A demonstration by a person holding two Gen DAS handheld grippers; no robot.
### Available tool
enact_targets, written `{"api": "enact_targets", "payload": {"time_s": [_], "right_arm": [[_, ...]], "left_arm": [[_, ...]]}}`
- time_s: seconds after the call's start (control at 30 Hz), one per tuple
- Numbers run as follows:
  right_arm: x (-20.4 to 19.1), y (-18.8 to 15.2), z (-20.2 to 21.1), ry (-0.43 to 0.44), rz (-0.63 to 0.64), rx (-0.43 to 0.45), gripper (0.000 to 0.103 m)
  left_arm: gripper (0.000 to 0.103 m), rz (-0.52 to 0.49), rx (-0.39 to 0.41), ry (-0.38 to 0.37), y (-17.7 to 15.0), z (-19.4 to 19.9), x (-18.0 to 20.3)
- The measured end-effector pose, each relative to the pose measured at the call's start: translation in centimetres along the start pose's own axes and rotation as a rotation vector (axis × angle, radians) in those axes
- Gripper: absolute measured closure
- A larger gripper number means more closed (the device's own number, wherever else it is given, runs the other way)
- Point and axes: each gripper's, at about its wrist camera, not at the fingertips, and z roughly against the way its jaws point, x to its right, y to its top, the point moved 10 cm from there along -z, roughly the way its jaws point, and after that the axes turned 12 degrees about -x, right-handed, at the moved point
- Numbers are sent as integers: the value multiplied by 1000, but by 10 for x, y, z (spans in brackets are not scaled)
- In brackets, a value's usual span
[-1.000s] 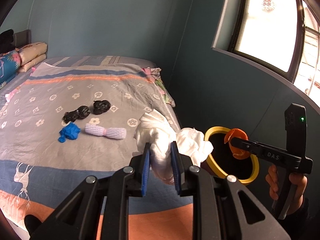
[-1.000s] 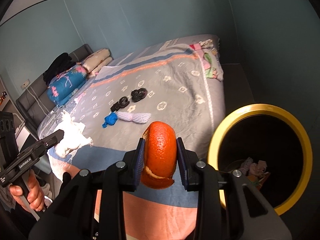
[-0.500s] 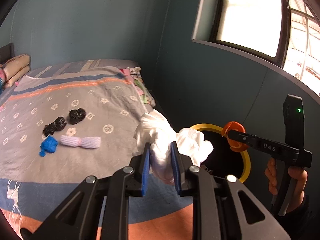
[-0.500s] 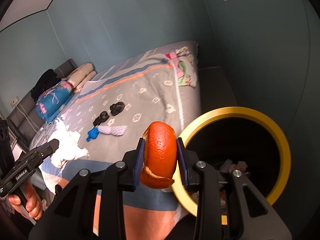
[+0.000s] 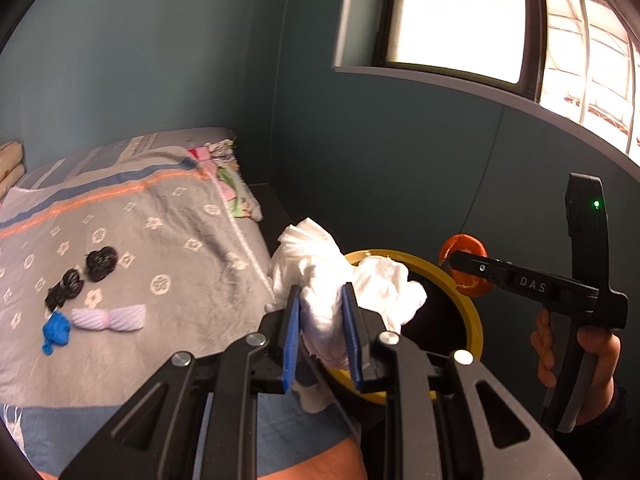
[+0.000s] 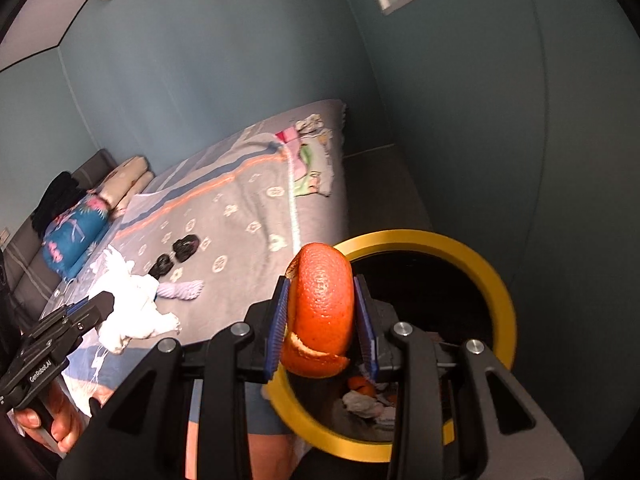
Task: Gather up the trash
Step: 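Open both tools to drop the cloth and peel into the bin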
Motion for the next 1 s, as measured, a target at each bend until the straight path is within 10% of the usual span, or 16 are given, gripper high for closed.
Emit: {"api": "enact_targets", "payload": {"time_s": [0.67, 1.0], "right_arm": [[67, -6, -46, -55, -135, -74, 69], [74, -6, -23, -69, -177, -8, 44]], "left_arm": [[83, 97, -174, -133, -2, -116, 25], [31, 186, -127, -136, -2, -98, -5]]}}
